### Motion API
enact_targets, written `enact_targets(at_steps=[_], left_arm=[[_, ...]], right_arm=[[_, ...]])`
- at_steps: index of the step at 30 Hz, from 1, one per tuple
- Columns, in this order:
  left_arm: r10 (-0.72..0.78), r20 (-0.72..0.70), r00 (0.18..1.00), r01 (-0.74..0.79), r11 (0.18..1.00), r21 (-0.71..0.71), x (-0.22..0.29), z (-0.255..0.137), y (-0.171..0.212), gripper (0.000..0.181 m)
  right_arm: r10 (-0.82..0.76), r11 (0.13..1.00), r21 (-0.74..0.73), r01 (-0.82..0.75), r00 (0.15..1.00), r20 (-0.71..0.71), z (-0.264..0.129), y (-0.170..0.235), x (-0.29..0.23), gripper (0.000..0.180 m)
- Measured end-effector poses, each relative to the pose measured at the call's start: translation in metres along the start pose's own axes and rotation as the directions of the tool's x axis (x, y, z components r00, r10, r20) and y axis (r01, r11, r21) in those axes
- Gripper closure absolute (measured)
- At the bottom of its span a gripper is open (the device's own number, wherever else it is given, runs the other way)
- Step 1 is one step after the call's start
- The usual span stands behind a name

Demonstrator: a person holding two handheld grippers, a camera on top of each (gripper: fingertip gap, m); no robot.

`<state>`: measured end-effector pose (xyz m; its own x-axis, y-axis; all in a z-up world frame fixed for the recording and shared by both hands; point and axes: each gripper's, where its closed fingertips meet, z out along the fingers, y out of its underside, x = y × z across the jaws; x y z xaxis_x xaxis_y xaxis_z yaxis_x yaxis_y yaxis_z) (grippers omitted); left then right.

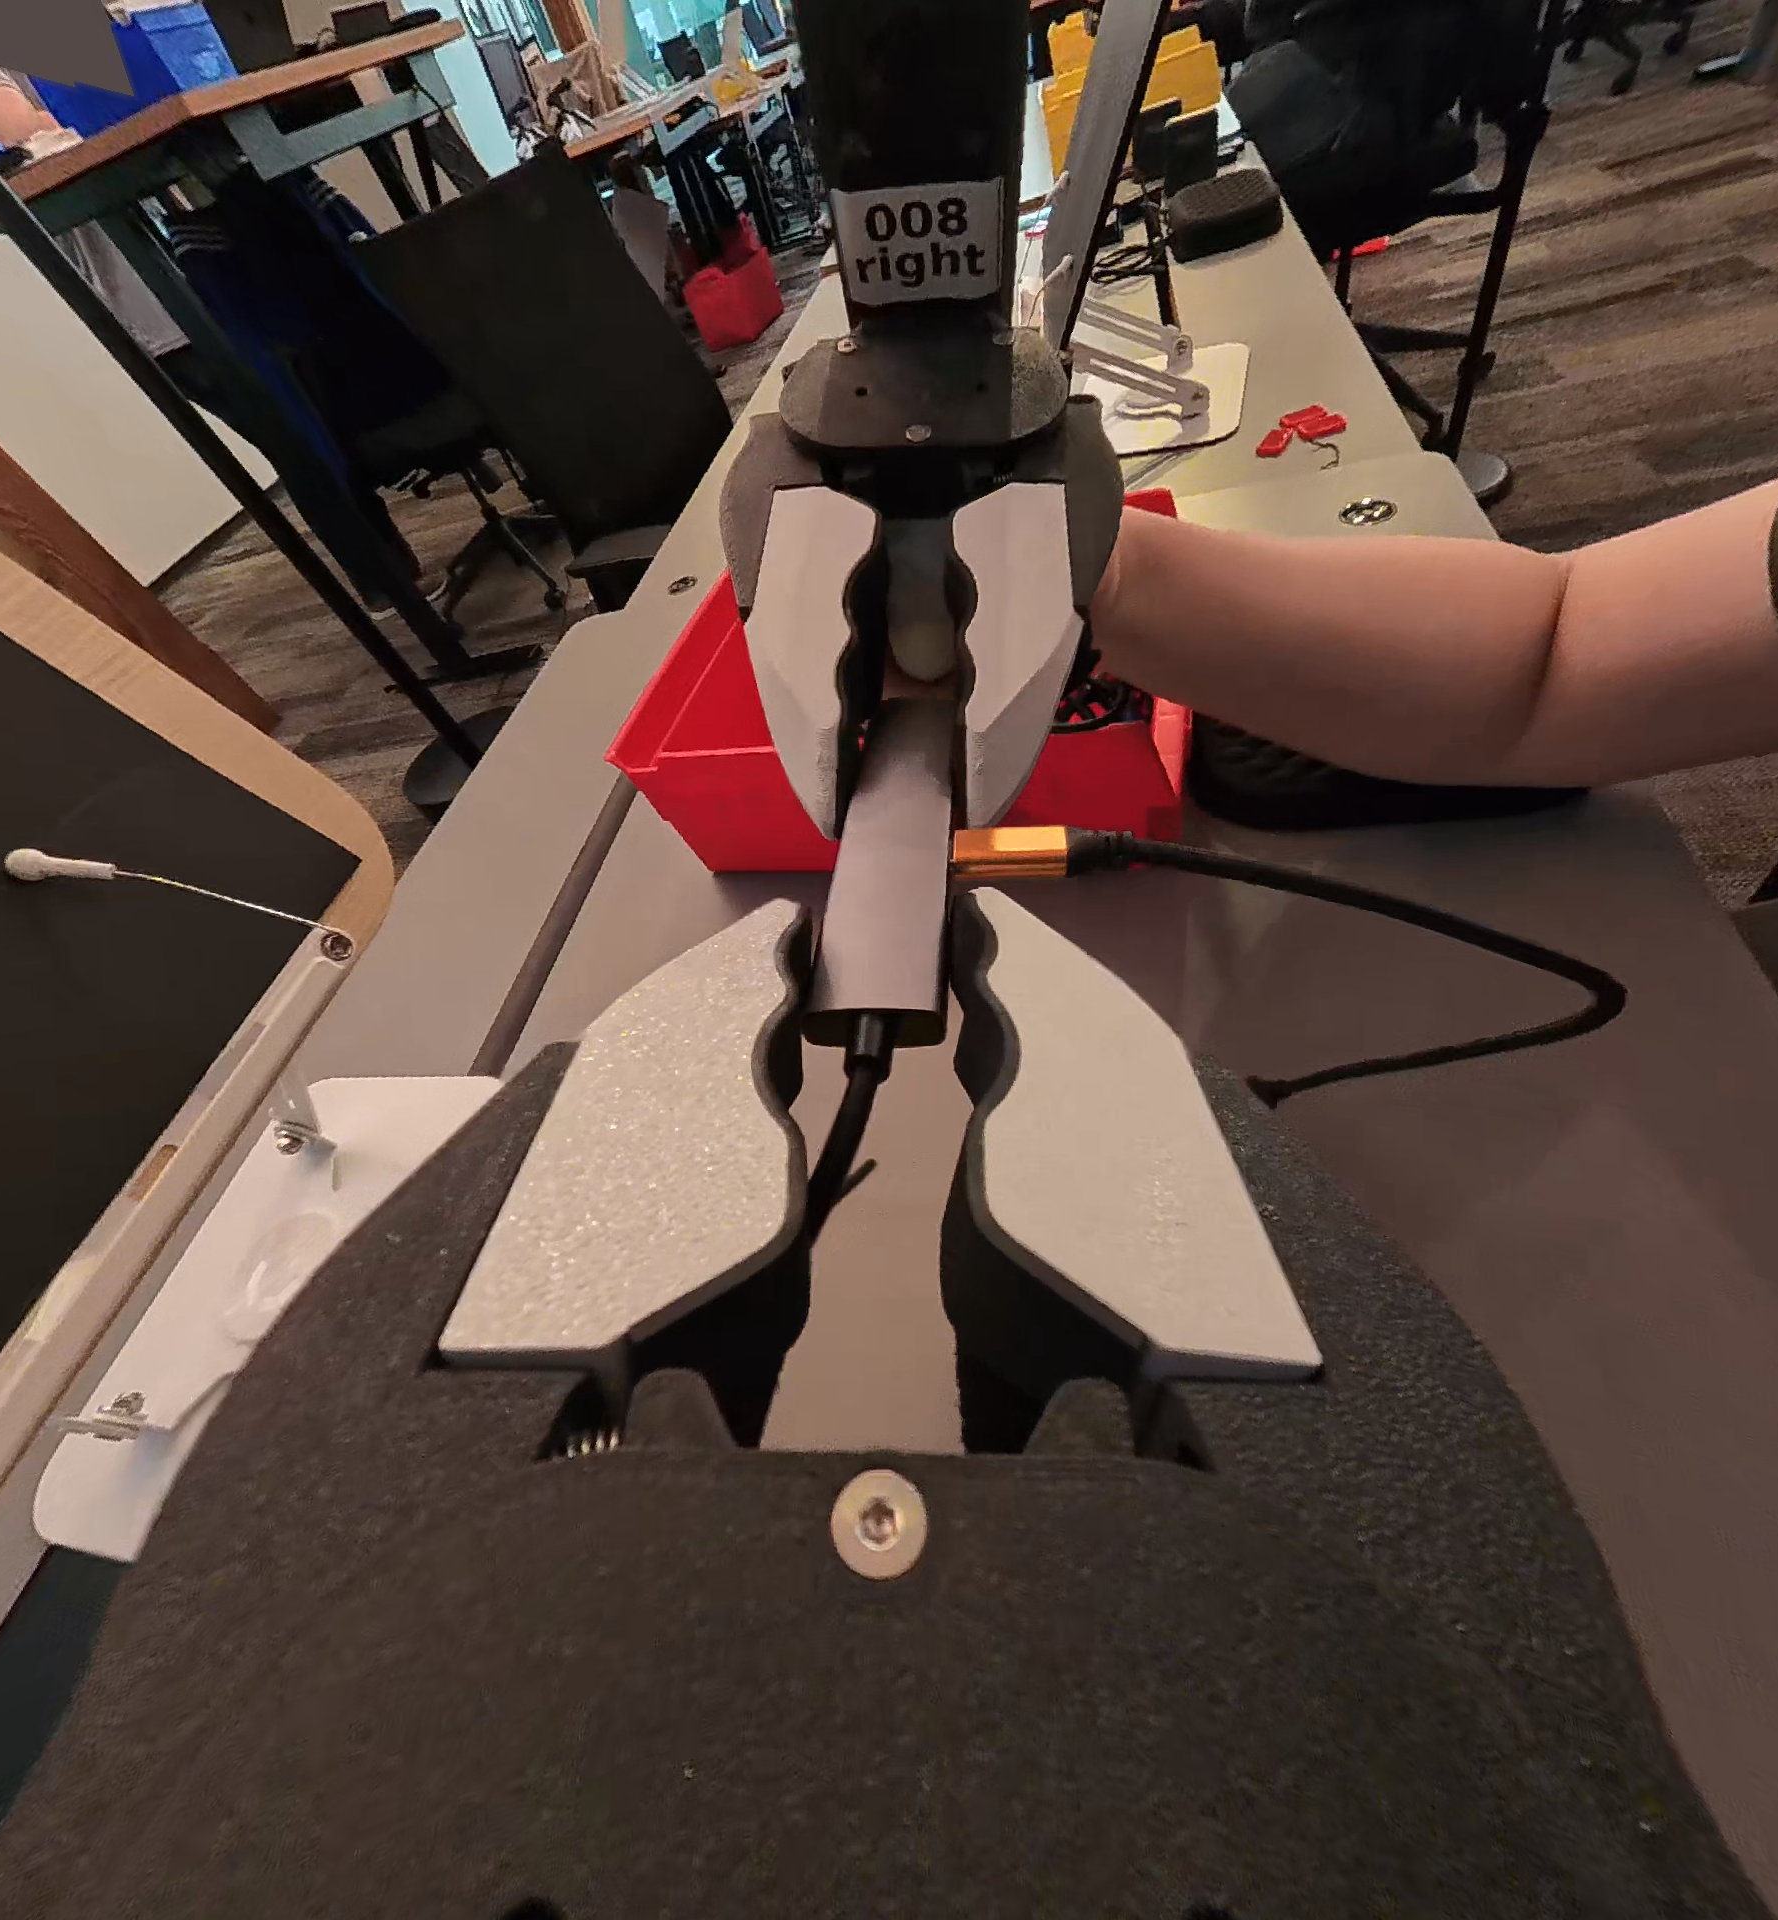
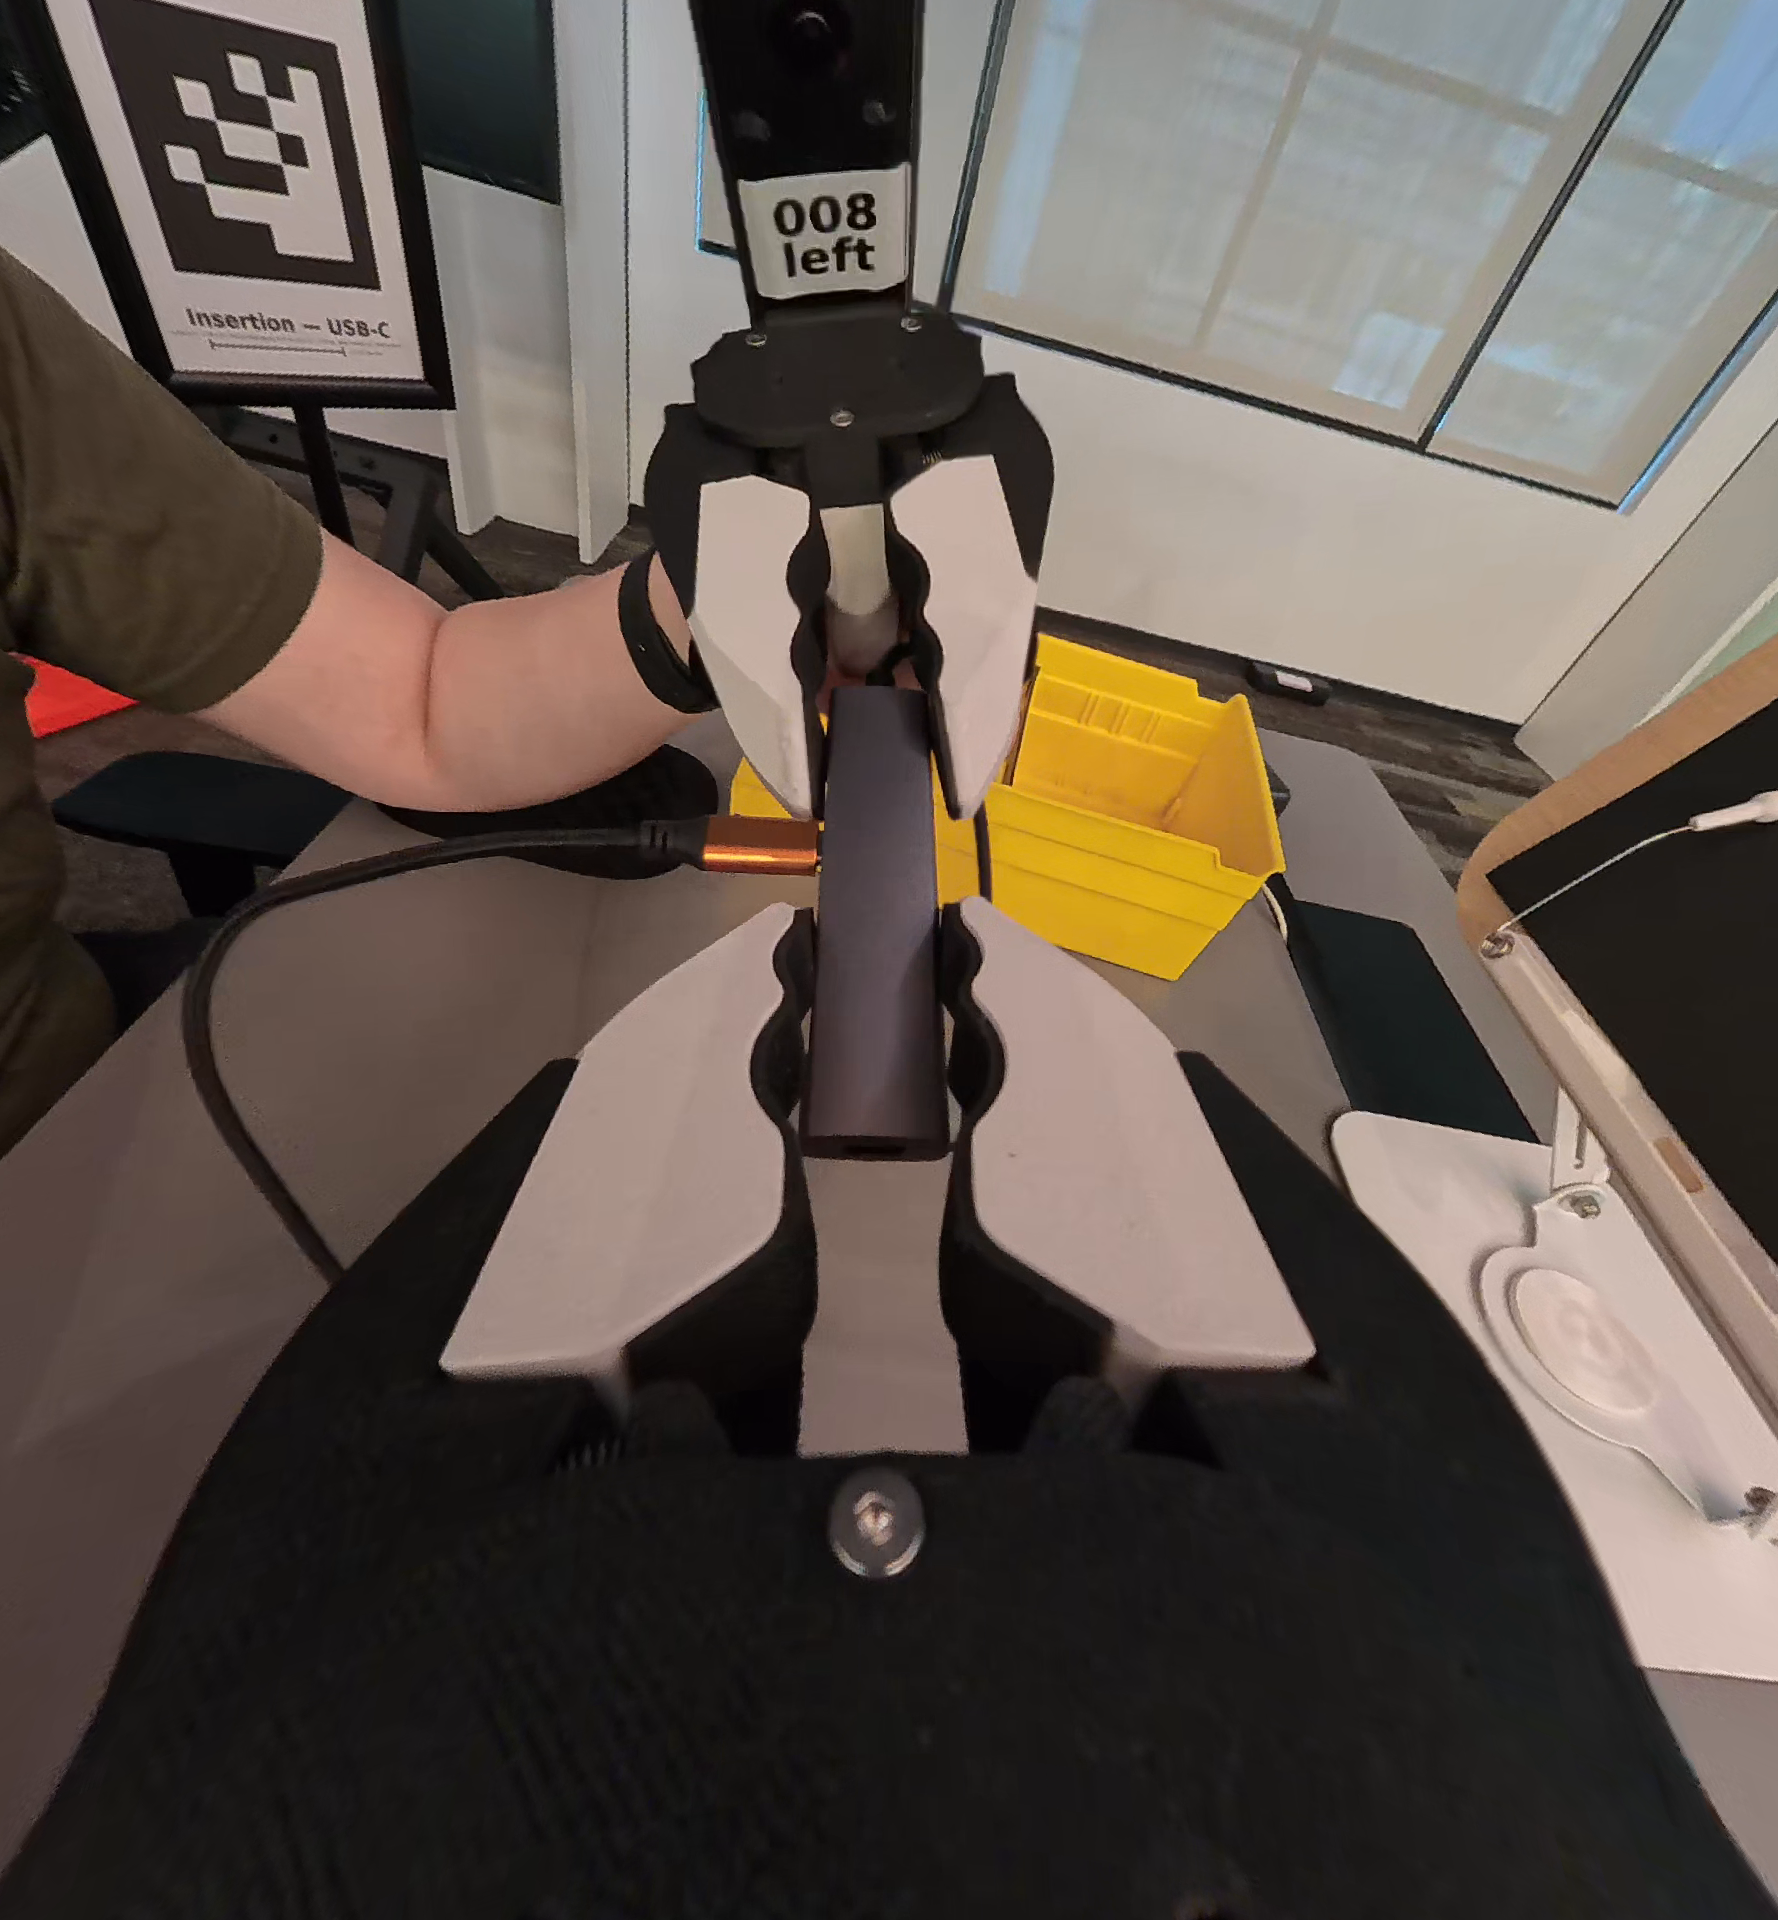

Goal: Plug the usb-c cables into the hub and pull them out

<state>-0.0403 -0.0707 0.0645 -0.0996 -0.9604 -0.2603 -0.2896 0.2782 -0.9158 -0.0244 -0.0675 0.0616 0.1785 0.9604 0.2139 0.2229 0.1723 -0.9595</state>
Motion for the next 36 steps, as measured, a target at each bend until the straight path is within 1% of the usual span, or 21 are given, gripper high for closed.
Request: enact_targets(at_steps=[8,10,15,18,20,21,23,24,25,27,29,31,33,36], left_arm=[[0.004,-0.006,1.000,-0.004,1.000,-0.009,0.002,0.005,0.004,0.153],[0.013,-0.009,1.000,-0.013,1.000,-0.020,0.003,0.006,0.005,0.156],[0.069,0.056,0.996,-0.068,0.997,-0.026,-0.001,0.007,0.000,0.156],[0.112,0.161,0.981,-0.110,0.994,-0.023,-0.012,0.006,-0.005,0.156],[0.126,0.280,0.952,-0.121,0.992,-0.034,-0.028,0.000,-0.006,0.156],[0.118,0.344,0.932,-0.115,0.993,-0.030,-0.037,-0.004,-0.008,0.156],[0.069,0.445,0.893,-0.080,0.997,0.008,-0.053,-0.014,-0.012,0.156],[0.040,0.497,0.867,-0.066,0.997,0.035,-0.061,-0.020,-0.013,0.156],[0.016,0.546,0.838,-0.054,0.997,0.054,-0.069,-0.026,-0.014,0.156],[-0.018,0.607,0.794,-0.036,0.996,0.076,-0.078,-0.032,-0.012,0.156],[-0.041,0.640,0.767,-0.025,0.995,0.093,-0.083,-0.032,-0.009,0.156],[-0.060,0.662,0.747,-0.018,0.994,0.110,-0.085,-0.028,-0.006,0.156],[-0.095,0.663,0.742,0.003,0.990,0.138,-0.086,-0.024,-0.003,0.156],[-0.147,0.642,0.753,0.050,0.985,0.167,-0.086,-0.015,0.003,0.156]], right_arm=[[-0.093,0.996,0.006,0.093,0.995,-0.020,-0.003,0.001,0.000,0.155],[-0.106,0.994,0.005,0.106,0.994,-0.023,-0.003,0.002,0.000,0.156],[-0.127,0.990,0.051,0.131,0.990,-0.068,-0.007,-0.005,0.005,0.155],[-0.147,0.983,0.083,0.164,0.971,-0.186,-0.013,-0.016,0.018,0.152],[-0.137,0.974,0.126,0.189,0.931,-0.338,-0.029,-0.034,0.035,0.145],[-0.117,0.966,0.152,0.207,0.882,-0.456,-0.042,-0.049,0.046,0.145],[-0.102,0.953,0.148,0.265,0.739,-0.666,-0.065,-0.075,0.056,0.146],[-0.090,0.949,0.138,0.285,0.659,-0.747,-0.072,-0.083,0.057,0.146],[-0.077,0.943,0.136,0.303,0.597,-0.798,-0.072,-0.089,0.054,0.146],[-0.054,0.937,0.144,0.319,0.539,-0.841,-0.055,-0.091,0.047,0.145],[-0.058,0.943,0.126,0.307,0.527,-0.848,-0.032,-0.080,0.045,0.140],[-0.039,0.961,0.109,0.253,0.516,-0.856,-0.018,-0.061,0.052,0.139],[0.000,0.971,0.134,0.199,0.561,-0.828,-0.005,-0.044,0.055,0.140],[-0.013,0.981,0.096,0.168,0.553,-0.833,0.002,-0.023,0.063,0.146]])
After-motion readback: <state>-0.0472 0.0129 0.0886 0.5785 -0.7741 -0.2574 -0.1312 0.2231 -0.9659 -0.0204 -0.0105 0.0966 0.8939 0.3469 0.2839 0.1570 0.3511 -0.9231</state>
